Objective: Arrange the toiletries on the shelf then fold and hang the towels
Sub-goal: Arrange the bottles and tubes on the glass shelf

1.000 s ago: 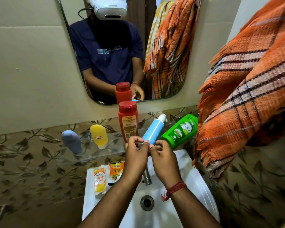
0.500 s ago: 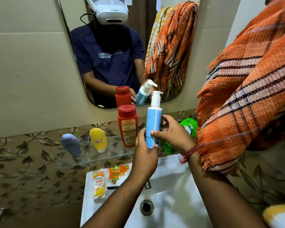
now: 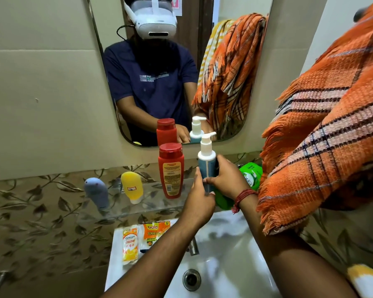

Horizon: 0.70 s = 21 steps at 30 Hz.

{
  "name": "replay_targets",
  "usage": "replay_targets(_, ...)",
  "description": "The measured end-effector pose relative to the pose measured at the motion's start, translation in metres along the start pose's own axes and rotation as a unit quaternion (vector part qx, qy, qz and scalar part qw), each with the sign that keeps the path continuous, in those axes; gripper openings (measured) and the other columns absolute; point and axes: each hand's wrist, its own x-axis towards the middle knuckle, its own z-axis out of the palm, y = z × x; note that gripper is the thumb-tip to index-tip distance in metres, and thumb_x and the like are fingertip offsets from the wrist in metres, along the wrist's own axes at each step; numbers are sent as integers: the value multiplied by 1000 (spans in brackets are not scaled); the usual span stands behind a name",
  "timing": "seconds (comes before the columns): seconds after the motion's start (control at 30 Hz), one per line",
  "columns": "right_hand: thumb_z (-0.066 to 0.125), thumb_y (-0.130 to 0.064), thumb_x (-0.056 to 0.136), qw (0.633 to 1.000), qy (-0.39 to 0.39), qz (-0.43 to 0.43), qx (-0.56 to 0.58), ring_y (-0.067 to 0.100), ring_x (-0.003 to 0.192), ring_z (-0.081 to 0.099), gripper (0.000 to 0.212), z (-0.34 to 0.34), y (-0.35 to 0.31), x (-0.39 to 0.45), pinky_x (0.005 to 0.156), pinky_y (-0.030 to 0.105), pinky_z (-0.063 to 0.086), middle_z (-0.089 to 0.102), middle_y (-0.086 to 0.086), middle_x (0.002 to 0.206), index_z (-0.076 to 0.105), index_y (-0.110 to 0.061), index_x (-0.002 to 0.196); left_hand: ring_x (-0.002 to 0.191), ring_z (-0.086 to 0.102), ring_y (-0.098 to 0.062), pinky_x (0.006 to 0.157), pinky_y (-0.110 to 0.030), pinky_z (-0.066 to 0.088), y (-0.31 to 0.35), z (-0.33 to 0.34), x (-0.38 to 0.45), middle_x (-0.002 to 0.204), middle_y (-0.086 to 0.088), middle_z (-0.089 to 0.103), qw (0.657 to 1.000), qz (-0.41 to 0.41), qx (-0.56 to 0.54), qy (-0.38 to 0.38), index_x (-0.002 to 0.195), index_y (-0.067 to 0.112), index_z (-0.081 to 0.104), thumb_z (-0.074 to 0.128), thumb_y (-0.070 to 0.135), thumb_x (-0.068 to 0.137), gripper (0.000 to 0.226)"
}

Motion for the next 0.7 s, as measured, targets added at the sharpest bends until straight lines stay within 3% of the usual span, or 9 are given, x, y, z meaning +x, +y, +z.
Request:
replay_targets(0.23, 87, -28, 71, 1000, 8, -9, -7, 26, 114, 61, 67, 0, 11, -1, 91, 39, 52, 64, 8, 128, 51, -15, 126, 135, 48, -20, 103, -39, 51, -3, 1, 1, 163, 1, 31, 1000, -5, 29, 0, 159, 37, -2, 49, 2, 96, 88)
replay_targets(0.7, 86, -28, 72, 1000, 17, -12, -4, 25, 118, 59, 66, 2, 16, 0, 94, 38, 51, 62, 7, 129, 50, -14, 126, 130, 54, -24, 101, -46, 52, 0, 1, 4, 163, -4, 30, 999, -15, 41, -10, 158, 42, -3, 43, 0, 96, 88)
